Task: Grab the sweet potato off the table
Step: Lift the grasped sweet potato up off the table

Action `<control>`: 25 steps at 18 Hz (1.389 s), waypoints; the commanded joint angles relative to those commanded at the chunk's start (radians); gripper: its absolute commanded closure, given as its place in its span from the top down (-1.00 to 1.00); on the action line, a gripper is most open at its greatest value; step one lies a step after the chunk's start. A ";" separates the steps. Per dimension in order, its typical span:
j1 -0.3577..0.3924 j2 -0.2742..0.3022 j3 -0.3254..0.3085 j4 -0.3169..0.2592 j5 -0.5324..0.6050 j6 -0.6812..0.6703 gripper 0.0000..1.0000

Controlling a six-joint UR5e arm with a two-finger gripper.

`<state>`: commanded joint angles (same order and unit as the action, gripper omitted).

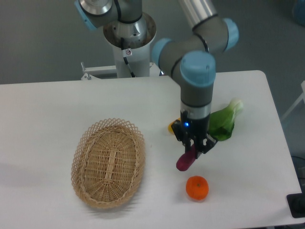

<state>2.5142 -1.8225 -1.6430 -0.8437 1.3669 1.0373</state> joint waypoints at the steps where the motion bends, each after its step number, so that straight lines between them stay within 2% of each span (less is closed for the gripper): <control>1: -0.002 0.011 0.006 0.000 -0.017 -0.032 -0.54; 4: -0.002 0.017 0.028 0.002 -0.071 -0.091 -0.54; 7: -0.003 0.014 0.060 0.000 -0.072 -0.098 -0.54; 25: -0.002 0.015 0.066 -0.002 -0.065 -0.092 -0.54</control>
<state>2.5127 -1.8070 -1.5769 -0.8452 1.3023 0.9449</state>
